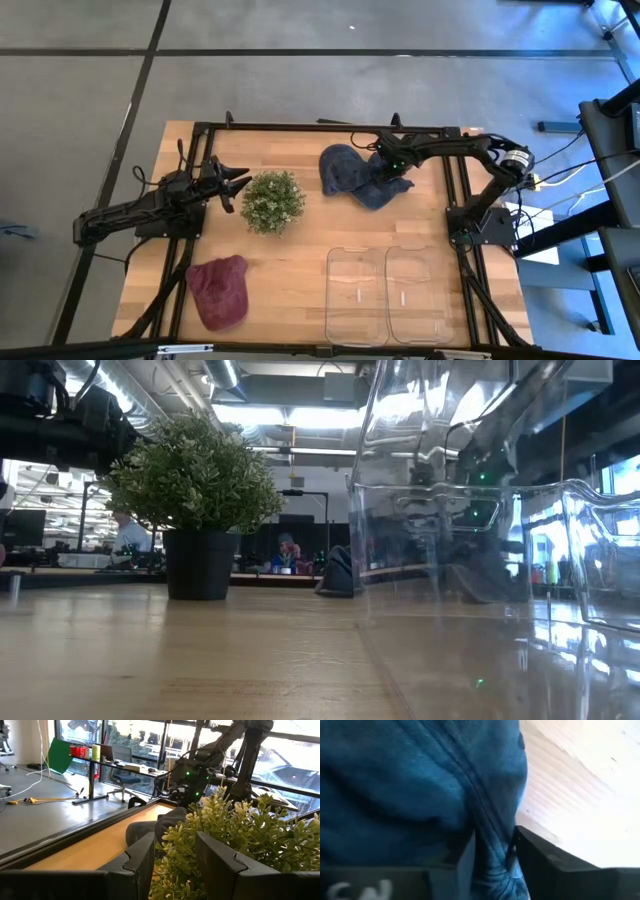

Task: Pick & Place hat
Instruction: Put the right blue cap into the right transparent bin

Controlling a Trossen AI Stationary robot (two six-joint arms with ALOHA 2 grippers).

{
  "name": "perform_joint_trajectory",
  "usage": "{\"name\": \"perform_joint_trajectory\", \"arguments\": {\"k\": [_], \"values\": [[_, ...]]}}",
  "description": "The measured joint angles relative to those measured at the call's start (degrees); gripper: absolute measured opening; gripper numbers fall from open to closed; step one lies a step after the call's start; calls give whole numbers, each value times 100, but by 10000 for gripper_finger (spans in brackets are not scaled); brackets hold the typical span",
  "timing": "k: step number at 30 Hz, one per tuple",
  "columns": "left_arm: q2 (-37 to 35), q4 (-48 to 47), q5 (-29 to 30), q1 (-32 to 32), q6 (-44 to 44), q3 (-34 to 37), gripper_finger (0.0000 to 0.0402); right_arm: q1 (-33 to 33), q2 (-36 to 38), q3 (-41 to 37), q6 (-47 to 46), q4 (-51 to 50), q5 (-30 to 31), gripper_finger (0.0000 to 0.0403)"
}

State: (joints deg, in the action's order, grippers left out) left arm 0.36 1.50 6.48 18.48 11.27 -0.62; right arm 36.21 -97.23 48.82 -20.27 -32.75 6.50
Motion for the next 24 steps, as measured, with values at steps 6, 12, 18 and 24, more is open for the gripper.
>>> {"name": "perform_joint_trajectory", "arguments": {"k": [6, 12, 18, 24], "values": [[0, 0, 0, 0, 0, -2, 136, 2, 109, -17, 408, -7, 45, 28], [0, 0, -5, -1, 2, -2, 136, 7, 772, -47, 534, -402, 507, 18], [0, 0, -11, -1, 7, -1, 136, 7, 1802, -39, 562, -722, 595, 11], [0, 0, -15, -2, 9, -1, 136, -91, 2754, 247, 624, -1193, 599, 11]]}}
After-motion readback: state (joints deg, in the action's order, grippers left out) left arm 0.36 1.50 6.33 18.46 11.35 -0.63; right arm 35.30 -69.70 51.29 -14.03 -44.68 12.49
